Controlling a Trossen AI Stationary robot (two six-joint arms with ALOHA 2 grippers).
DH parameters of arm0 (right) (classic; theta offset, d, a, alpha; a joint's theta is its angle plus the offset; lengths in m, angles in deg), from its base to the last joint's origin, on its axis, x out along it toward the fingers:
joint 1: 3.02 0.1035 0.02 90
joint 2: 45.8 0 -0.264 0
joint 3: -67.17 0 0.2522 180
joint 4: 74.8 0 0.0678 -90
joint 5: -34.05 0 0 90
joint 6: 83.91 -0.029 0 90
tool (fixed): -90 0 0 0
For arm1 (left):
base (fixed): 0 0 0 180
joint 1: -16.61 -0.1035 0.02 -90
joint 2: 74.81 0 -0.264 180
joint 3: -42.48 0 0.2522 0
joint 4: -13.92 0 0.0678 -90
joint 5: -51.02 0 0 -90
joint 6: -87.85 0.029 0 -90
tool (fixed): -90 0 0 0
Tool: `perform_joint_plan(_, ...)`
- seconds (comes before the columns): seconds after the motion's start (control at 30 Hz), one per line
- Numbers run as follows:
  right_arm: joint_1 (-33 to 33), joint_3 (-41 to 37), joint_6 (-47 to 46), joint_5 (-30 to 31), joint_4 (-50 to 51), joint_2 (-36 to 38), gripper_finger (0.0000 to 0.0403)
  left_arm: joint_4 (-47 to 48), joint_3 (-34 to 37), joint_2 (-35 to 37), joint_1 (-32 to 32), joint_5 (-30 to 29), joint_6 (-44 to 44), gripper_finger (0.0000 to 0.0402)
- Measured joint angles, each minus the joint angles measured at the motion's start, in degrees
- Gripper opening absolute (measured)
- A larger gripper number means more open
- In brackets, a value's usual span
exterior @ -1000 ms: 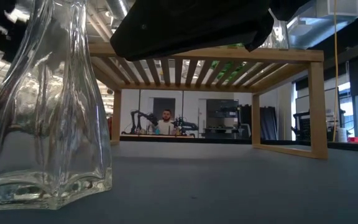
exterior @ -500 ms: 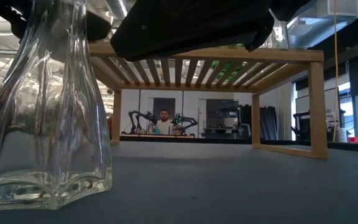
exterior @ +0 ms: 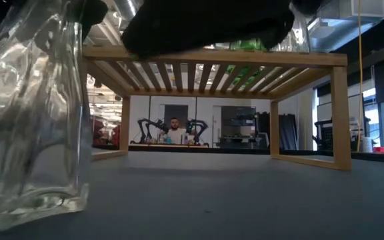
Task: Sort vases onto shelf
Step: Put the transparent bottle on the shelf
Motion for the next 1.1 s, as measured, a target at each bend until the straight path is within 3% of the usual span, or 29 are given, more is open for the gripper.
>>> perform_joint_plan(0.2, 3.98, 0.08, 0.86, 4.3, 2.64, 4.64, 0.0026, 0.62, -0.8, 1.66, 0.02, -0.03, 0.0, 0.0121)
perform_joint_plan(0.4, 9.51, 0.09, 0.89, 12.4, 5.52, 8.2, 0.0026, 2.95, -5.61, 5.07, -0.01, 0.02, 4.3, 0.0121)
perform_joint_plan(0.63, 13.14, 0.09, 1.77, 22.91, 6.0, 11.01, 0.0026, 18.7, -18.68, 7.8, -2.93, -0.66, 12.09, 0.0121)
perform_joint_plan(0.9, 13.2, 0.07, 8.3, 24.79, 6.82, 16.82, 0.0026, 37.58, -36.27, 8.35, -8.47, -1.01, 20.82, 0.0115)
perform_joint_plan(1.1, 13.25, 0.09, 11.37, 30.26, 6.77, 20.73, 0.0026, 44.21, -40.74, 11.69, -15.04, -2.26, 22.51, 0.0117)
